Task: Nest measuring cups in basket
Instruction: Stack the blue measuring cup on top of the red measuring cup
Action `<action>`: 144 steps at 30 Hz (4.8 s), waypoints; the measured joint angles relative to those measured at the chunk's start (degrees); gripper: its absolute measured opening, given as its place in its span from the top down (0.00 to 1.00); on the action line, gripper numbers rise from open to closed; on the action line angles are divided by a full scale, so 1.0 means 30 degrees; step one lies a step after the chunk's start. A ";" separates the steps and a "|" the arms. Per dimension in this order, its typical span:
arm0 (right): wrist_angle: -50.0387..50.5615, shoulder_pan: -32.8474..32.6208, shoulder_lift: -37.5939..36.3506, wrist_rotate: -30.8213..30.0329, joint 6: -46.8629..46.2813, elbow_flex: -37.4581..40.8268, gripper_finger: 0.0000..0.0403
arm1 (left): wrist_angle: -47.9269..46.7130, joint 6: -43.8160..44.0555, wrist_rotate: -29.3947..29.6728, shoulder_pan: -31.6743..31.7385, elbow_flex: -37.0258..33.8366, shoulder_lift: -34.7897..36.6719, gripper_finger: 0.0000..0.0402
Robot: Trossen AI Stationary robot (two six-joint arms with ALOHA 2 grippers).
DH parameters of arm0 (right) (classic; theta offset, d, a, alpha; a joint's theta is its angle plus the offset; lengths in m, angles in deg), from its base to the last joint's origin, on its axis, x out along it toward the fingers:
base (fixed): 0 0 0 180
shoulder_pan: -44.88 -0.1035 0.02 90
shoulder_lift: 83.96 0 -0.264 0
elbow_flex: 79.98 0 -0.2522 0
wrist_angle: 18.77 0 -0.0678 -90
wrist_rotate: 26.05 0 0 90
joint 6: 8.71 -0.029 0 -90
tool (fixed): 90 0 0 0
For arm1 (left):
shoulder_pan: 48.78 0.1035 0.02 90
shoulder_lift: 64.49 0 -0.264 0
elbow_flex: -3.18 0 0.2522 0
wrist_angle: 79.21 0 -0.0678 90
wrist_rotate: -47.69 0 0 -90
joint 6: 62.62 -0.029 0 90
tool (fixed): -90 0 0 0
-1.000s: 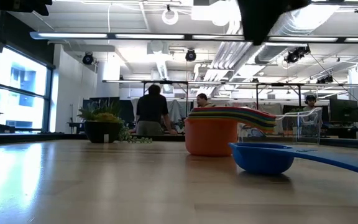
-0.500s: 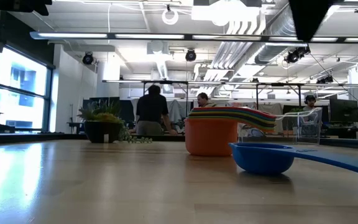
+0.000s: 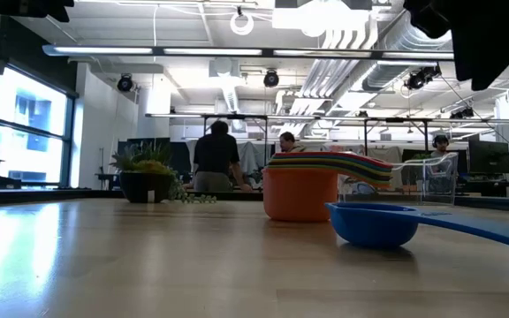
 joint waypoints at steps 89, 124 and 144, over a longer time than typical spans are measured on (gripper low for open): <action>-0.5491 0.0215 1.1049 0.1167 0.1547 -0.4216 0.79 | 0.0007 -0.0197 0.0014 0.0015 0.0000 -0.0007 0.76; -0.0328 0.2308 1.0976 0.1562 0.6959 -0.9206 0.99 | -0.0007 -0.0204 0.0306 0.0015 0.0000 -0.0007 0.76; 0.4815 0.6459 0.9526 -0.0823 1.4816 -1.2515 0.99 | 0.0005 -0.0010 0.0296 0.0007 0.0000 -0.0007 0.76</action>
